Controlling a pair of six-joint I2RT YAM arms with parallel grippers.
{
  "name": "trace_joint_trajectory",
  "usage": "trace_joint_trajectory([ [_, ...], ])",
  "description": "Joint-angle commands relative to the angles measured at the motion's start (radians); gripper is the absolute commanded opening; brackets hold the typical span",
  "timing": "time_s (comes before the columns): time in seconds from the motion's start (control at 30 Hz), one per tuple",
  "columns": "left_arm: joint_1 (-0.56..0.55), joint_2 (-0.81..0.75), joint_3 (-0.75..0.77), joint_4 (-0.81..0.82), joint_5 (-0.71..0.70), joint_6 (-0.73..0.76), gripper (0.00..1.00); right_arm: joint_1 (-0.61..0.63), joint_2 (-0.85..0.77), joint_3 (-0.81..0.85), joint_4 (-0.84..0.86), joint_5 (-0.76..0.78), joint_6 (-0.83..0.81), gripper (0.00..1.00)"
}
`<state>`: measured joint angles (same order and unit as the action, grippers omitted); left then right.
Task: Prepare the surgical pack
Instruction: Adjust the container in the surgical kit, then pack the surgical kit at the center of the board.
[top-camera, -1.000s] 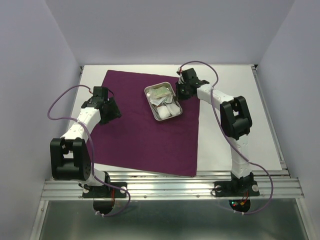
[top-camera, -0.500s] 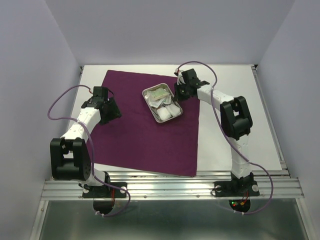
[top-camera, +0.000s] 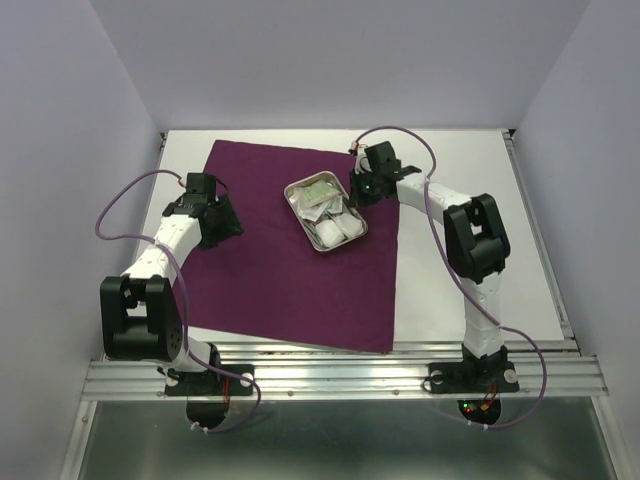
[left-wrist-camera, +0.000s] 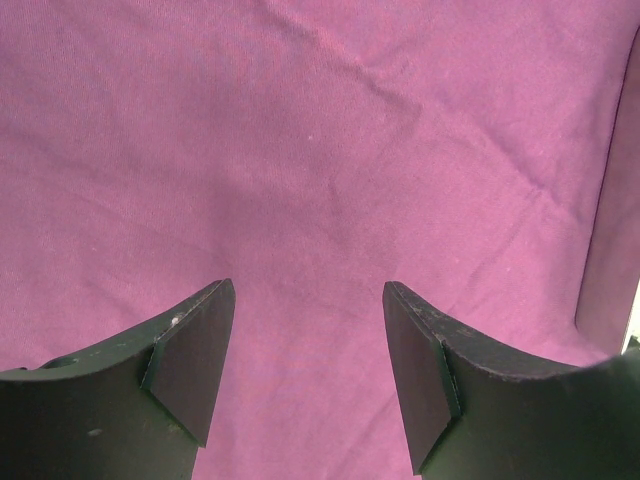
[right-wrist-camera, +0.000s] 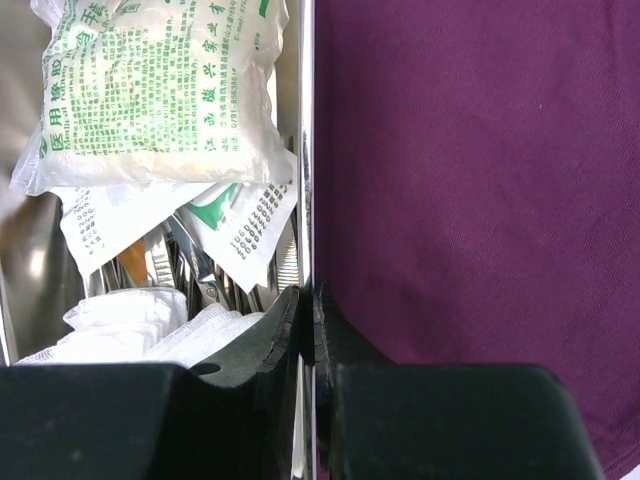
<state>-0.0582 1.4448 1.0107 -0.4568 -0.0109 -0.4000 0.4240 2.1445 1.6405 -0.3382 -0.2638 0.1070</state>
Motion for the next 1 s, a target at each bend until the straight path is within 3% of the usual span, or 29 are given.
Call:
trace_joint_trajectory([
  [0.0,-0.003,-0.032,0.029,-0.013,0.003,0.015,0.73,0.018,-0.038,-0.004,-0.018,-0.014,-0.044,0.06],
  [0.07,-0.003,-0.032,0.031,-0.014,-0.001,0.016,0.73,0.018,-0.037,0.002,-0.024,-0.015,-0.043,0.26],
  [0.1,-0.003,-0.031,0.029,-0.013,-0.001,0.016,0.73,0.018,-0.038,0.005,-0.025,-0.012,-0.040,0.50],
  [0.2,-0.003,-0.027,0.032,-0.013,0.000,0.013,0.73,0.018,-0.052,0.025,-0.019,0.050,-0.026,0.66],
  [0.37,-0.003,-0.027,0.035,-0.011,0.002,0.010,0.73,0.007,-0.046,0.107,-0.018,0.176,-0.001,0.69],
  [0.67,-0.003,-0.018,0.040,-0.005,0.006,0.006,0.73,-0.120,0.047,0.257,-0.021,0.339,0.144,0.70],
  [0.87,-0.003,0.022,0.052,-0.011,0.005,0.021,0.72,-0.232,0.195,0.419,-0.116,0.371,0.192,0.86],
  [0.97,-0.005,0.026,0.058,-0.005,0.006,0.024,0.72,-0.255,0.267,0.499,-0.146,0.371,0.181,0.86],
])
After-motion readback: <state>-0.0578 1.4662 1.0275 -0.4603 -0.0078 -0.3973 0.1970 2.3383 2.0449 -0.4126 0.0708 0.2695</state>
